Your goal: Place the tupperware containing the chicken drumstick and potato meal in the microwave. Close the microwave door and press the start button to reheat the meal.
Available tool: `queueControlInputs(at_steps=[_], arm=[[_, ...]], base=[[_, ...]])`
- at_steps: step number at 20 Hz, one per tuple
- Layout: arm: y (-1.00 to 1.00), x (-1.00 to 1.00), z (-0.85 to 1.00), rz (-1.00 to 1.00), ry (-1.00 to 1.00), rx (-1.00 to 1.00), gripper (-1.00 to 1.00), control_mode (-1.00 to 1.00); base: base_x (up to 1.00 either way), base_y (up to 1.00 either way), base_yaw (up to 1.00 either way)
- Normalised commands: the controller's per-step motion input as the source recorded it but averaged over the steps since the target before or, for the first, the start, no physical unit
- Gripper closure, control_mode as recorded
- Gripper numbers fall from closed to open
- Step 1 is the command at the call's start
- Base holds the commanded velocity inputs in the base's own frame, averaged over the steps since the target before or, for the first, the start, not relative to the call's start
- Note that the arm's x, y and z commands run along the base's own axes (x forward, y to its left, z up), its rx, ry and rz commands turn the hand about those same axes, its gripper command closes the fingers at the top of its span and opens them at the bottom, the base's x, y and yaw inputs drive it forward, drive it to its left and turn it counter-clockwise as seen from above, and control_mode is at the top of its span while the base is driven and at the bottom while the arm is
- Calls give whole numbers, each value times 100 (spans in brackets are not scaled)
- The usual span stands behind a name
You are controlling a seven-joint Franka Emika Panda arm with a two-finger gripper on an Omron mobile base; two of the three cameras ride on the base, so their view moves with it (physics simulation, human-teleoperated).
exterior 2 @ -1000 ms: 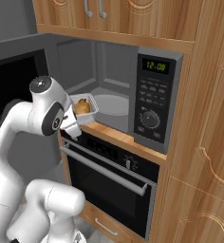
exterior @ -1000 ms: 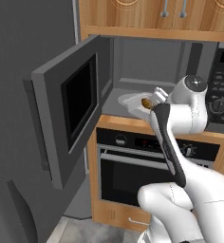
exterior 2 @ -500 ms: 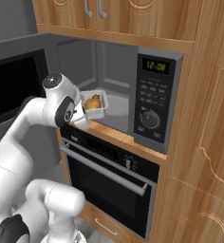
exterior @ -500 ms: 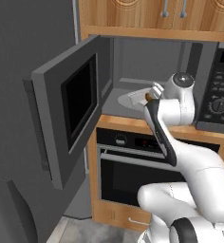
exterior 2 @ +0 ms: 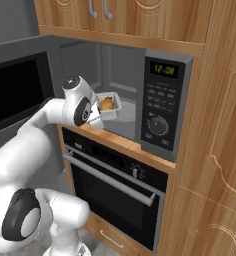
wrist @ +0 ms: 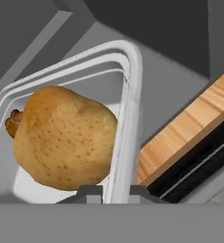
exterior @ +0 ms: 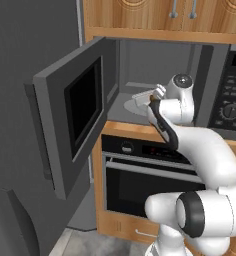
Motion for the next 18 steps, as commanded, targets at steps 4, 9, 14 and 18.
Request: queueControlInputs(at_steps=[4,9,14,18], arm=[[-15,59,-28,0,3,0,100,-100],[-23,65,-18,0,4,0,100,-100],[-15,78,-3,0,5,0,100,-100],[-18,80,-16,0,7,0,100,-100]], base=[[0,0,0],[0,0,0],[0,0,0],[0,0,0]])
